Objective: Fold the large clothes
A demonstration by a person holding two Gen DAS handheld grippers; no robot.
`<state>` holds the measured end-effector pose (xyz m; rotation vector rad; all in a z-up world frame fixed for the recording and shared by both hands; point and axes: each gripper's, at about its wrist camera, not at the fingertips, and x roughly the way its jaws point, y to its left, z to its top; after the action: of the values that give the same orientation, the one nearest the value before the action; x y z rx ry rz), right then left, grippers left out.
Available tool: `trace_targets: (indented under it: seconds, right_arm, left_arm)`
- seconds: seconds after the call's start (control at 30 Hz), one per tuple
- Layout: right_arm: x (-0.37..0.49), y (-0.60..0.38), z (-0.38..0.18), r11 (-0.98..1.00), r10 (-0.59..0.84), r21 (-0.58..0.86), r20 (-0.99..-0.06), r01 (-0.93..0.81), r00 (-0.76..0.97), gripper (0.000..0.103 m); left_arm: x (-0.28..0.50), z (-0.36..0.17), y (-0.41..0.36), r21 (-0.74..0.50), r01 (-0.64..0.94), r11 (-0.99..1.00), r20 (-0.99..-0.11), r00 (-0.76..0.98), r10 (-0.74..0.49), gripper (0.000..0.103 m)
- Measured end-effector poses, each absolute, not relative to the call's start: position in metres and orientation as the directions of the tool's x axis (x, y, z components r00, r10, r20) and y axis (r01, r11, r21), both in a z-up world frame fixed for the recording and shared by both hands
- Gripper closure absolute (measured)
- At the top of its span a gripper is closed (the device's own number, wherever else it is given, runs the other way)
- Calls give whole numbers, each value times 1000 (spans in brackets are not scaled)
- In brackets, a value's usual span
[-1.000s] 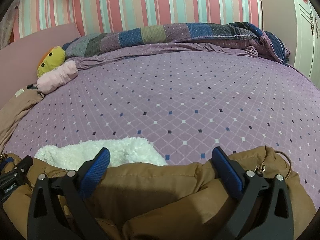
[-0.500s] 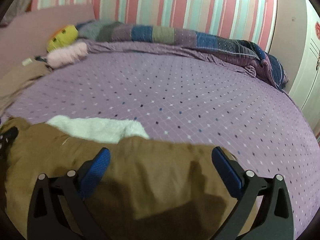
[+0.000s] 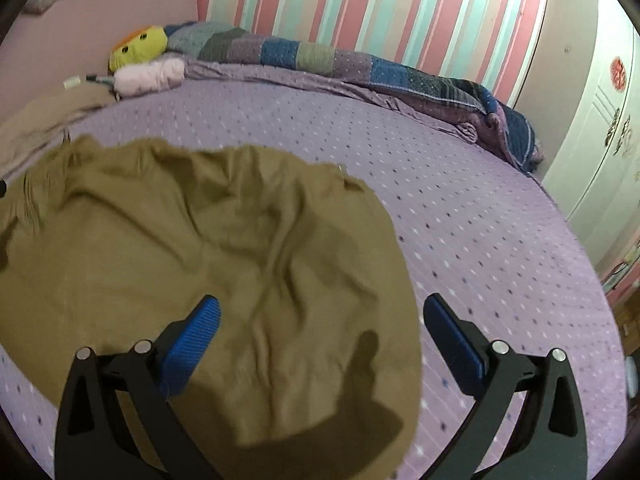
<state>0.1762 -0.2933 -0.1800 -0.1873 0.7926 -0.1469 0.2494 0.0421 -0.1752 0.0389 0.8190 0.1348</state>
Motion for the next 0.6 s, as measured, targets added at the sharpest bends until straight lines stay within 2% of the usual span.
trace_targets:
  seconds: [0.13, 0.27, 0.37, 0.6]
  right_arm:
    - [160, -293, -184, 962, -247, -259, -709, 82, 661, 2]
    - [150, -298, -192, 965, -258, -236, -749, 118, 611, 2]
    - [143, -301, -196, 974, -227, -183, -766, 135, 601, 2]
    - [131, -327, -196, 974, -173, -44, -777, 222, 605, 2]
  left_arm:
    - [236, -188, 53, 95, -127, 987, -748, 645, 155, 3]
    - [220, -194, 70, 82, -183, 980, -758, 627, 180, 3]
    - [212, -200, 77, 47, -185, 982, -778, 609, 152, 3]
    - [202, -205, 75, 108, -155, 982, -796, 579, 179, 3]
